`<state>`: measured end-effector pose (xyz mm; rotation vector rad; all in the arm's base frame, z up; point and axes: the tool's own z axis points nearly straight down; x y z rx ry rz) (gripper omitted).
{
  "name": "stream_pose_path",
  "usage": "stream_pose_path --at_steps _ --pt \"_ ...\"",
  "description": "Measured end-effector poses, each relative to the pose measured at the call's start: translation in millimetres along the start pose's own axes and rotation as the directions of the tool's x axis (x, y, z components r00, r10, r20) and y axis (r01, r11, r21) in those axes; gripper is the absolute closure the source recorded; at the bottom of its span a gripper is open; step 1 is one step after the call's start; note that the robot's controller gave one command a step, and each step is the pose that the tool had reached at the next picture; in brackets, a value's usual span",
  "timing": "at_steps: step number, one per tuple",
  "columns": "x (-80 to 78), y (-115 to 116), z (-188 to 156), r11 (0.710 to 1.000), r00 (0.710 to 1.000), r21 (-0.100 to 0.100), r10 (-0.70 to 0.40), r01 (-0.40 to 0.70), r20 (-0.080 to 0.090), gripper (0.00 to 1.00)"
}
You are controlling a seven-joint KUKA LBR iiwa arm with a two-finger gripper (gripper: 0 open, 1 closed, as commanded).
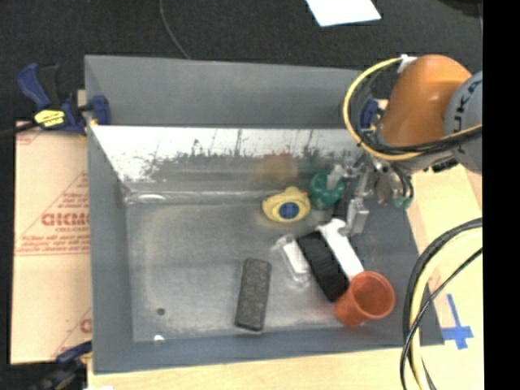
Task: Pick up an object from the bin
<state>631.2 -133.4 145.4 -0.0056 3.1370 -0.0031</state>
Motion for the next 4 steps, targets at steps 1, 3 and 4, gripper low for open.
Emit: stream_pose_path --at_steps 1,3,4 --pt "0.0 0 0 1.0 1.0 0.0 0.0 0.0 0.0 0.0" --pt "-2.1 26 3 1.0 1.0 0.001 0.027 -0.027 0.004 1.0" --pt "-10.3 44 9 0.998 0.998 0.0 0.066 -0.066 0.01 0.0"
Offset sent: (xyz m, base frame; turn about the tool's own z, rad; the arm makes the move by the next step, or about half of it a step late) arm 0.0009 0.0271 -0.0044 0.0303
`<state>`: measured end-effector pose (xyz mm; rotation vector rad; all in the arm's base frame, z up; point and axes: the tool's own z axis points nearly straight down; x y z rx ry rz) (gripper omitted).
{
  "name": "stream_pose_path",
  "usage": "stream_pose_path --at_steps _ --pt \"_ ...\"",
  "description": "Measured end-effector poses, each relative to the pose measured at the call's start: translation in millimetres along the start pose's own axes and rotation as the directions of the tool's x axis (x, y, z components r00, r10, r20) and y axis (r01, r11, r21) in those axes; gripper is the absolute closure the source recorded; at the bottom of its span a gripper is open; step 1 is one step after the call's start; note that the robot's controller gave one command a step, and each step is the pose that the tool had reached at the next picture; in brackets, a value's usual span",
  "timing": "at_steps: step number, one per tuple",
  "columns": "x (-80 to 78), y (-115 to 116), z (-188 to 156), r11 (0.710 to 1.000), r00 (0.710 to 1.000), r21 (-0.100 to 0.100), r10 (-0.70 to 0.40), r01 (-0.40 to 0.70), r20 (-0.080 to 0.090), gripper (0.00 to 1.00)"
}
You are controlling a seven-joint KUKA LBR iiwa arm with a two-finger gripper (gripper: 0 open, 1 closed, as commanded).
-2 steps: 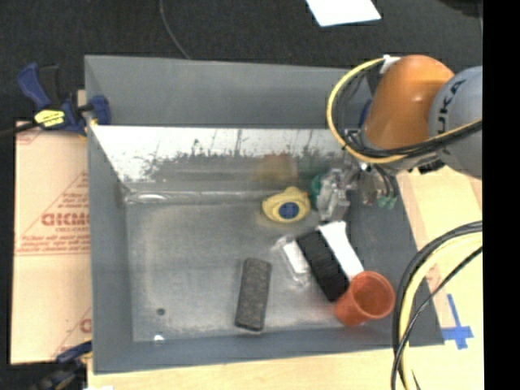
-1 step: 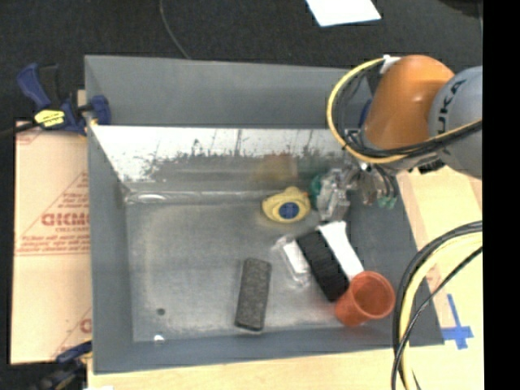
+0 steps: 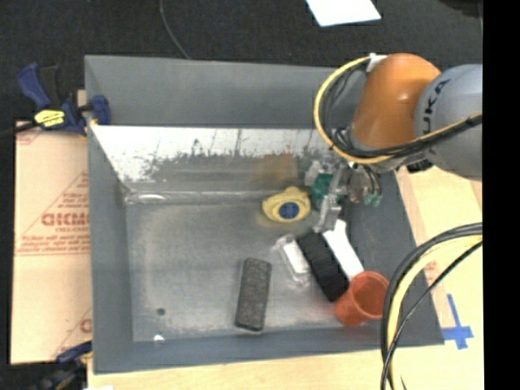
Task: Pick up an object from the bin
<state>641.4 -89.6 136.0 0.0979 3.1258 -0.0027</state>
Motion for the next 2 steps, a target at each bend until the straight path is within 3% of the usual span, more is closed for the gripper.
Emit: stream_pose_path --at_steps 1,2 --pt "0.1 -1 0 1.0 1.0 0.001 0.0 0.0 0.0 0.0" --pt "4.7 -6 38 0.999 0.999 -0.004 0.044 -0.044 0.007 0.0"
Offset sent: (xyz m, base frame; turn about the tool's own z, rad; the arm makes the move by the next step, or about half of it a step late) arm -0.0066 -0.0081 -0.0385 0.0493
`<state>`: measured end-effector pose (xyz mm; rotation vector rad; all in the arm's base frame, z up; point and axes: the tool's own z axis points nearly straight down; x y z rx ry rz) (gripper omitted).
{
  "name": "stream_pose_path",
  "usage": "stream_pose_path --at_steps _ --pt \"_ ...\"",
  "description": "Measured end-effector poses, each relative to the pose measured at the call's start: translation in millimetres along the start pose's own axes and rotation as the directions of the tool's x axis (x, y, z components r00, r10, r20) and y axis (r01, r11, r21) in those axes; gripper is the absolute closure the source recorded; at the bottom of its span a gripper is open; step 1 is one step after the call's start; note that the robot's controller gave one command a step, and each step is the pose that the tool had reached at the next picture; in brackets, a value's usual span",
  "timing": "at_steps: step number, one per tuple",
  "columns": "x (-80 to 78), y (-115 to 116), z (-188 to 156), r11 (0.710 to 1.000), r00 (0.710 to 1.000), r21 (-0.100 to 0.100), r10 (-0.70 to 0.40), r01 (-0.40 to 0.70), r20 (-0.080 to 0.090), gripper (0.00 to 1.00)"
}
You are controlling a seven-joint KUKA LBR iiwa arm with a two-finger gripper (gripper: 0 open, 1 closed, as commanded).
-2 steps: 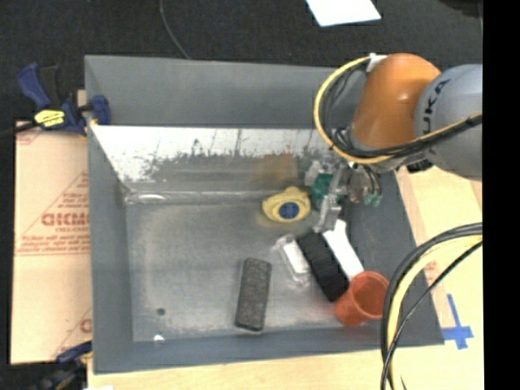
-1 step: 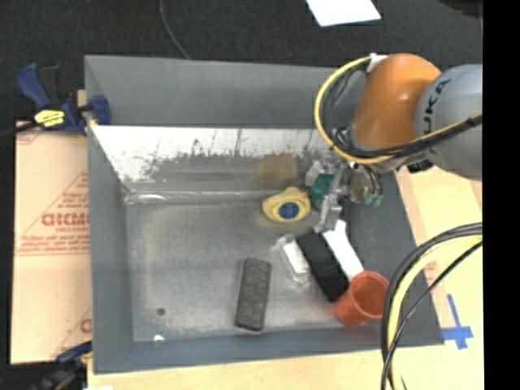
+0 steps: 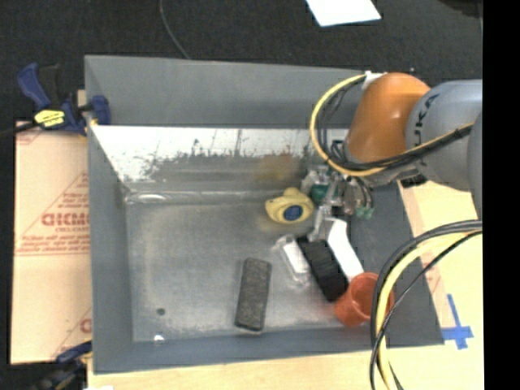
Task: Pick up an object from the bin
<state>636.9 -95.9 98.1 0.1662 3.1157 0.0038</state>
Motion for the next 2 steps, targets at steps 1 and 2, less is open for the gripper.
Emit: stream_pose_path --at_steps 1,2 --pt "20.7 32 -23 1.0 1.0 0.003 0.003 -0.003 0.003 0.0" --pt "19.7 19 -12 0.986 0.986 0.004 -0.169 0.169 0.001 0.0"
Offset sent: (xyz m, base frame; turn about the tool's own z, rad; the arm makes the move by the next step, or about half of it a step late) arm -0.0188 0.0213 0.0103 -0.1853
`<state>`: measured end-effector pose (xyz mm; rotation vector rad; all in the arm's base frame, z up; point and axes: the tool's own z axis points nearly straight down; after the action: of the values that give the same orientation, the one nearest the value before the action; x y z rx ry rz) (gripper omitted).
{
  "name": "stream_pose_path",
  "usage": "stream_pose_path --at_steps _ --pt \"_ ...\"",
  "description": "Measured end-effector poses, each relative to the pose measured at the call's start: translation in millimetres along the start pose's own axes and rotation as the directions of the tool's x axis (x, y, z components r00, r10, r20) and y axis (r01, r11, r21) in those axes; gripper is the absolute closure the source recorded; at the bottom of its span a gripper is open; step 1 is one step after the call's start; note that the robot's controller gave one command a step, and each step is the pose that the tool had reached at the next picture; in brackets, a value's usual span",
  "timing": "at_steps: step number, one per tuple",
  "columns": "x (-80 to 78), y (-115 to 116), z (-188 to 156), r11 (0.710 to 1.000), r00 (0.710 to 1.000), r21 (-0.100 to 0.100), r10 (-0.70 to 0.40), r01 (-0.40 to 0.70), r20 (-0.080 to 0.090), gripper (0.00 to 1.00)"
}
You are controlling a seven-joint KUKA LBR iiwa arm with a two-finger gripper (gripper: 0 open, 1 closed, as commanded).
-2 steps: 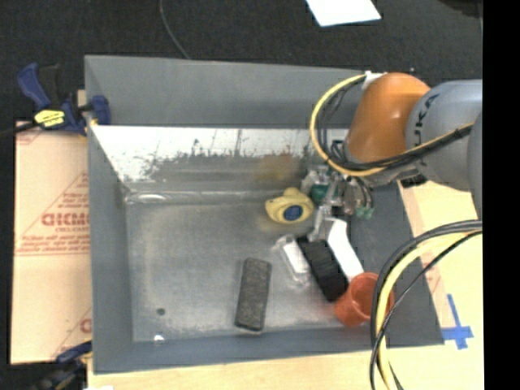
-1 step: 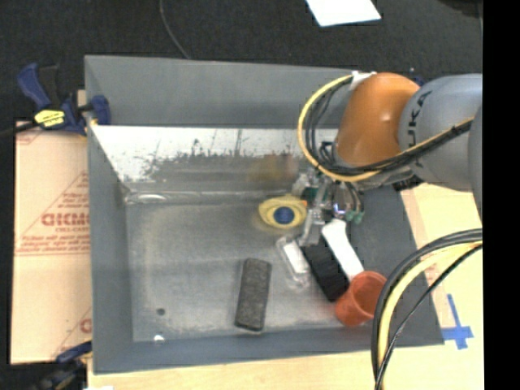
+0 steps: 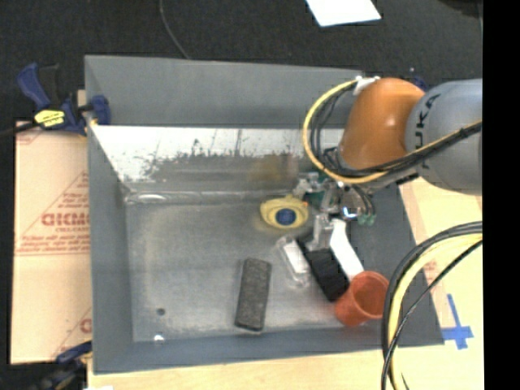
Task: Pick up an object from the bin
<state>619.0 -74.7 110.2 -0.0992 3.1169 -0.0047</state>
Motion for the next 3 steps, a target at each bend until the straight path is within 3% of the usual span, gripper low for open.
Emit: stream_pose_path --at_steps 1,2,3 --pt "-18.6 25 24 0.982 0.982 0.0 0.188 -0.188 0.012 0.0" --pt "-15.9 16 27 0.992 0.992 0.002 0.124 -0.124 0.01 0.0" --pt "2.7 32 27 0.979 0.978 0.001 0.206 -0.206 0.027 1.0"
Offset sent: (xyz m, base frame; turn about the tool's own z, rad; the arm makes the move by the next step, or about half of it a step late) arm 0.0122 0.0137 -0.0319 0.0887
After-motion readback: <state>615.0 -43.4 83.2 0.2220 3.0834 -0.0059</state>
